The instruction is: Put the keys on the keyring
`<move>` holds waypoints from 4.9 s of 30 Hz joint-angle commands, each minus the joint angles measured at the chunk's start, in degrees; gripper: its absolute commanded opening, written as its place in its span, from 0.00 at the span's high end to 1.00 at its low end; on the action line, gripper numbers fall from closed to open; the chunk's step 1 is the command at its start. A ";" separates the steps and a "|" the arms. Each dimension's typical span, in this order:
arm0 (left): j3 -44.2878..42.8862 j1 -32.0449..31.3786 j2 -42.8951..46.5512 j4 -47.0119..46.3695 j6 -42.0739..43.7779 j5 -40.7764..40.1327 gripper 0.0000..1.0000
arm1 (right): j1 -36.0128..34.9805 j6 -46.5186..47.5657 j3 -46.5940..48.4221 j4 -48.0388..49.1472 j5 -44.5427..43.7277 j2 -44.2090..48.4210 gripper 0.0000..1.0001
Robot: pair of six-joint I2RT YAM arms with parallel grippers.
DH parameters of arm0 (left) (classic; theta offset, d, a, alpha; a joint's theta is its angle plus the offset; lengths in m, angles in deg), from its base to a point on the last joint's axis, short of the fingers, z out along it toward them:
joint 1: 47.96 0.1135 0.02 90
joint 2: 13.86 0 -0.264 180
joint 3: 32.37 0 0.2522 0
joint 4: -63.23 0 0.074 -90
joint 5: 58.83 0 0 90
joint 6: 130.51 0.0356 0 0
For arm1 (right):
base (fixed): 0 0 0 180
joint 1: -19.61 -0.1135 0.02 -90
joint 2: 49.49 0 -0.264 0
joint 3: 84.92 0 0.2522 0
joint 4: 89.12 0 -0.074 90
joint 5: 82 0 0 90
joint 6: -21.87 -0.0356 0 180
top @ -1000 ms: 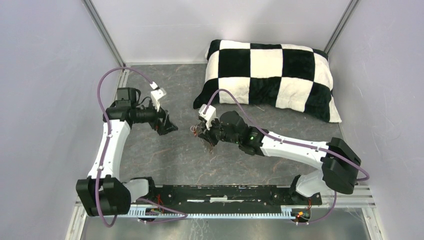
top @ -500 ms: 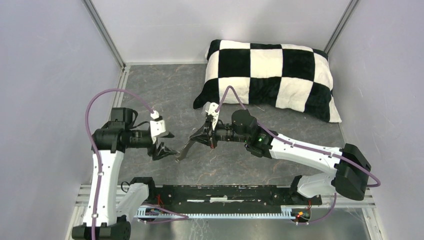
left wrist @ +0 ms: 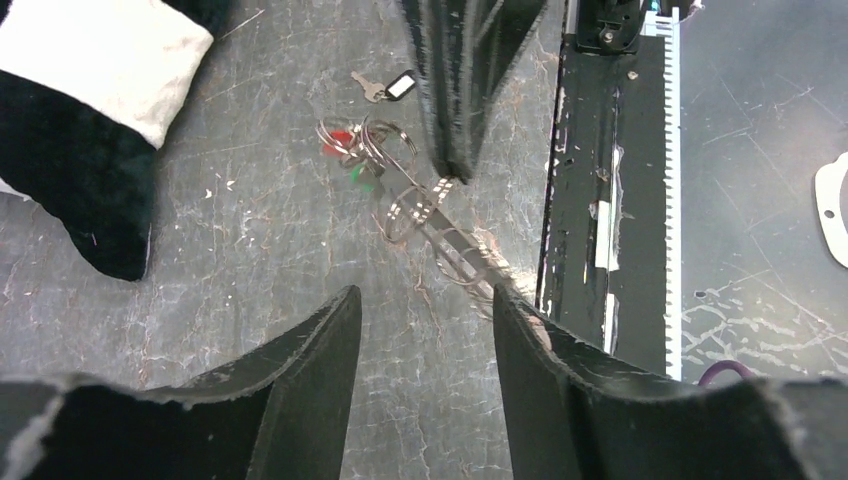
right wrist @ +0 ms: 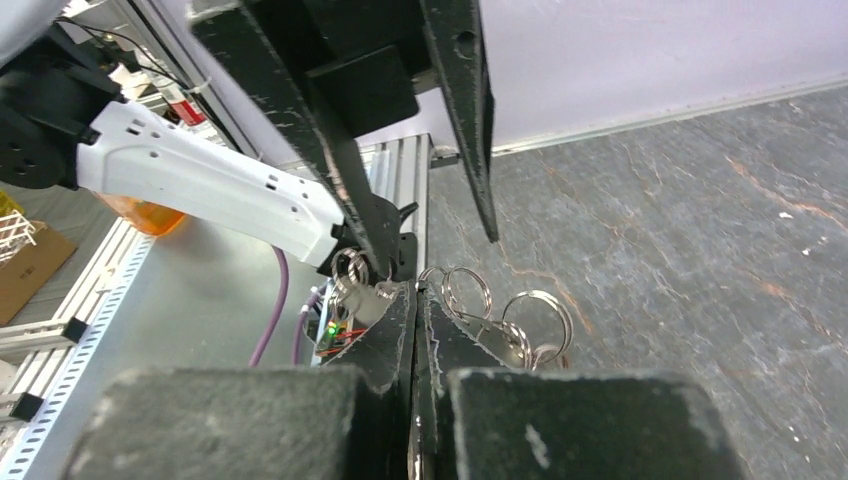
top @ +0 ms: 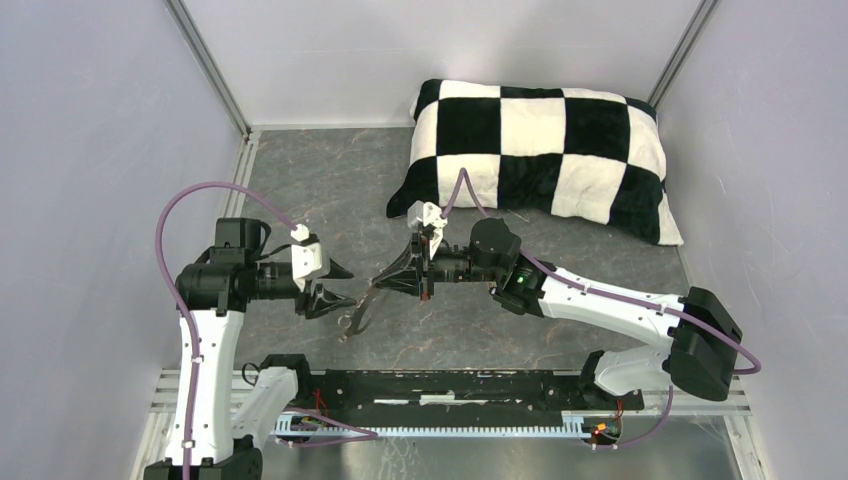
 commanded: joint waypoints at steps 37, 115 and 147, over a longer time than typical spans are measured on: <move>4.27 -4.99 11.26 -26.05 -26.14 -3.35 0.76 | -2.19 -4.11 0.71 8.65 7.24 -0.77 0.99; -0.90 -9.65 3.69 -6.41 -12.93 -0.79 0.61 | -3.87 -5.31 3.56 6.94 1.49 -3.56 0.99; -2.70 -9.65 4.04 -4.71 -10.16 -5.58 0.58 | -3.84 -9.96 -1.75 10.33 -2.84 -0.29 0.99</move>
